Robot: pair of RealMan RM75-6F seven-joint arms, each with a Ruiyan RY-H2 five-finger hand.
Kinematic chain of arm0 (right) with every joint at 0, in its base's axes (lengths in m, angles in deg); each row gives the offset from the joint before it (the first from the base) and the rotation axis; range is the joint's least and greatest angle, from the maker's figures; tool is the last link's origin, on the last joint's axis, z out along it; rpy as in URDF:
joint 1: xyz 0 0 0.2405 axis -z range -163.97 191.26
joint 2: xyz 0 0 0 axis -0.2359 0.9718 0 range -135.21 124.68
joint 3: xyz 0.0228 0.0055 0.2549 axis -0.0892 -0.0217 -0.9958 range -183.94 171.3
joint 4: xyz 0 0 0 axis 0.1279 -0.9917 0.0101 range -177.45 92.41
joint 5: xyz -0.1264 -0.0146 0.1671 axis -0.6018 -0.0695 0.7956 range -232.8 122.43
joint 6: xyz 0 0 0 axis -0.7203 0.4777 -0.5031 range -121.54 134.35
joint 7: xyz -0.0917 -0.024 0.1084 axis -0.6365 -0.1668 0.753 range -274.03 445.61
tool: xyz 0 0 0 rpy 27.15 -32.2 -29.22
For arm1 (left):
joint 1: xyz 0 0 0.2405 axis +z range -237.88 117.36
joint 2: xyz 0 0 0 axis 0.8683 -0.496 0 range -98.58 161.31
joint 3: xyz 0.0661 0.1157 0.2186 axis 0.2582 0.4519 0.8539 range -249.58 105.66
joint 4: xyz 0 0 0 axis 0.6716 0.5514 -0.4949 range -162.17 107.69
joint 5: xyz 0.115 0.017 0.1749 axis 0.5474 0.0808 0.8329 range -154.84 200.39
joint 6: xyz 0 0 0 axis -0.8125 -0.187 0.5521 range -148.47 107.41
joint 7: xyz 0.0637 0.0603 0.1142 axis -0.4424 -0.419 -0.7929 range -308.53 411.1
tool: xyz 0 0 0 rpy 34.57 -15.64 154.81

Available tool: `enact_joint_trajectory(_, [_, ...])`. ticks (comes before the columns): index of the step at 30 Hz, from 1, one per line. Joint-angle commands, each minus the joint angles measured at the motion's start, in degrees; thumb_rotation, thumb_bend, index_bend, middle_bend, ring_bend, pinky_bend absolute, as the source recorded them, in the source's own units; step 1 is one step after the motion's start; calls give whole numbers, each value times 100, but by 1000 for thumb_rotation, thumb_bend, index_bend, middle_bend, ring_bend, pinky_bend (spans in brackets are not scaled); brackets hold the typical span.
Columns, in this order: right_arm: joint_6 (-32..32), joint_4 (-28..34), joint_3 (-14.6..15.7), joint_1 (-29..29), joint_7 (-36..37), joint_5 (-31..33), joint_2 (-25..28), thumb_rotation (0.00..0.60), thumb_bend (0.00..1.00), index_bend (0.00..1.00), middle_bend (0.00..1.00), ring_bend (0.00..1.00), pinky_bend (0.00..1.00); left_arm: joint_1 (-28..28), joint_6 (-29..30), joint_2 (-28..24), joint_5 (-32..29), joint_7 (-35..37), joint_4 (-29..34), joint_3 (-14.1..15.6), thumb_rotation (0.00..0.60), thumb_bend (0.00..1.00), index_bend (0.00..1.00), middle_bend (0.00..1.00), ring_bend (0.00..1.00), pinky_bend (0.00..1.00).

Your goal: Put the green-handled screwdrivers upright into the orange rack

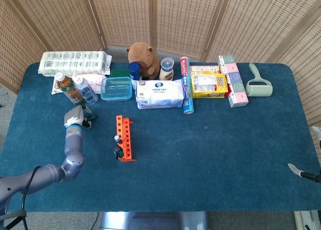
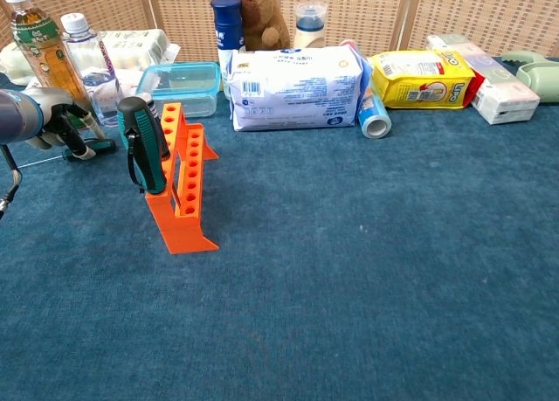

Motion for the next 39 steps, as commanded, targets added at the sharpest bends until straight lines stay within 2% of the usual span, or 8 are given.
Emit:
enact_joint_trajectory(1, [-1,0,0,-1,0,-1,0,600,86,59,60,12,0,23,31,20,-21,-38,5,-44,600,390,409,962,970,995])
enact_joint_trajectory(6, [4,4,-1,1,-3,-5,1,600,86,59,60,13,0,48,58,54,-33,-166,-18,-88,600,411,423,962,970,995])
enact_joint_trajectory(16, [11,7,-3,6,15,-13,6,600,86,59,60,13,0,88,125,59,-39,-361,68,-182,600,482,548,962,970,995])
enact_joint_trajectory(20, [27,13,-1,13,22,-31,11,600,86,59,60,13,0,113,156,35,-16,-390,150,-236,600,498,552,962,970,995])
enact_joint_trajectory(33, [14,30,12,8,13,-52,13,600,86,59,61,12,0,528,161,-894,526,401,1700,-724,600,494,552,962,971,995])
enact_joint_trajectory(37, [-10,23,19,-7,-29,-50,-5,600,86,59,60,13,0,786,-155,-1328,873,929,2344,-910,600,495,552,962,971,995])
enact_joint_trajectory(39, [-44,28,27,-26,-72,-45,-22,600,86,59,61,13,0,1000,-219,-1594,1286,1299,2769,-1039,600,495,552,962,971,995])
